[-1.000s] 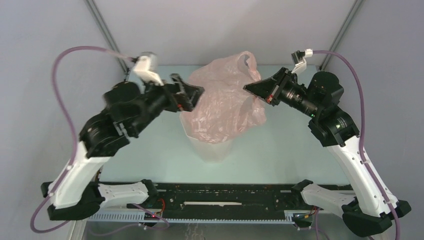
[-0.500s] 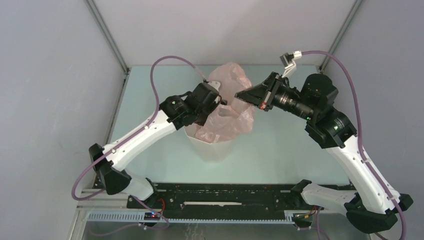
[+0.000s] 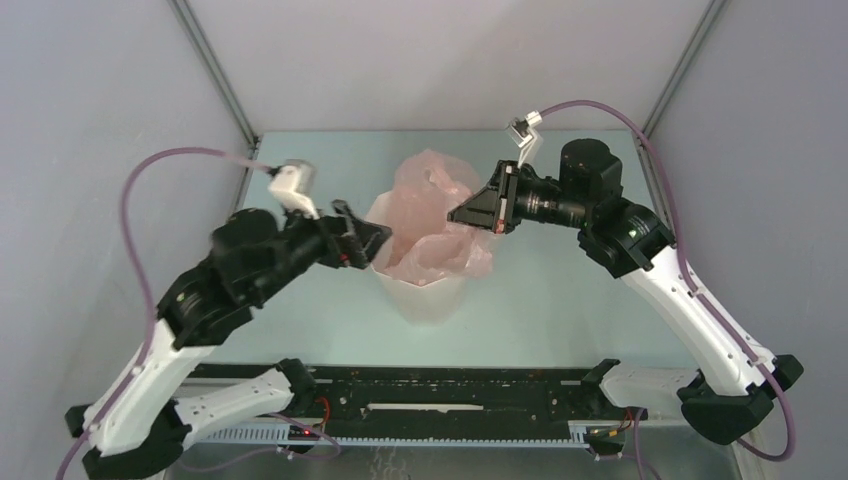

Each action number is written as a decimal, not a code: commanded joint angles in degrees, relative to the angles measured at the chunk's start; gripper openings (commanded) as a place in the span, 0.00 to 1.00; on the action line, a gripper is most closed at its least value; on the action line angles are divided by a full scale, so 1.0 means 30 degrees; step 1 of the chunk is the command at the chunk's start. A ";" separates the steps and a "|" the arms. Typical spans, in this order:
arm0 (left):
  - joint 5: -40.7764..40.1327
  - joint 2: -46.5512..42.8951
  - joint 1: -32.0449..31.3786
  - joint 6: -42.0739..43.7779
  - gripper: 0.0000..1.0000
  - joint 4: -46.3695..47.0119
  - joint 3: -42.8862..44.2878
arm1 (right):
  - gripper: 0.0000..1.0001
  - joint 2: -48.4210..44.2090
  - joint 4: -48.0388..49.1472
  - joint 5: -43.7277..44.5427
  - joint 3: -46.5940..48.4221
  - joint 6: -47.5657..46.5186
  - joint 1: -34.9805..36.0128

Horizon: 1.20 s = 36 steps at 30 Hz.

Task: Put the trash bags into the trash bin

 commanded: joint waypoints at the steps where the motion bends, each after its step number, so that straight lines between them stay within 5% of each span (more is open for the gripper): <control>1: -0.0986 -0.1265 0.1262 -0.0190 0.98 0.0807 -0.0054 | 0.00 -0.0768 0.0727 -0.4294 0.0177 -0.2290 -0.0458; 5: 0.1427 -0.0182 0.4499 -0.2406 1.00 0.0878 0.1100 | 0.00 -0.1659 0.1713 -0.6438 -0.0759 -0.2391 -0.0823; 9: 0.5276 0.1961 0.6673 -0.4603 1.00 0.4080 0.1889 | 0.00 -0.1776 0.2727 -0.7736 -0.1399 -0.1980 -0.0661; 16: 0.7752 0.6536 0.7673 -0.6951 0.88 0.6577 0.3815 | 0.00 -0.1706 0.2545 -0.7111 -0.1654 -0.1957 0.0622; 23: 1.1898 0.7875 0.6782 -0.5086 0.74 0.7873 0.3228 | 0.00 -0.1400 0.2593 -0.6273 -0.1816 -0.1747 0.0955; 30: 0.8945 0.4882 0.5188 -0.1078 0.46 0.3848 -0.0315 | 0.00 -0.1117 0.2327 -0.3530 -0.1826 -0.0968 0.0435; 36: 0.7517 0.3687 0.4868 -0.0922 0.40 0.1886 -0.2588 | 0.00 -0.0349 0.3045 -0.0026 -0.1796 0.0734 0.0058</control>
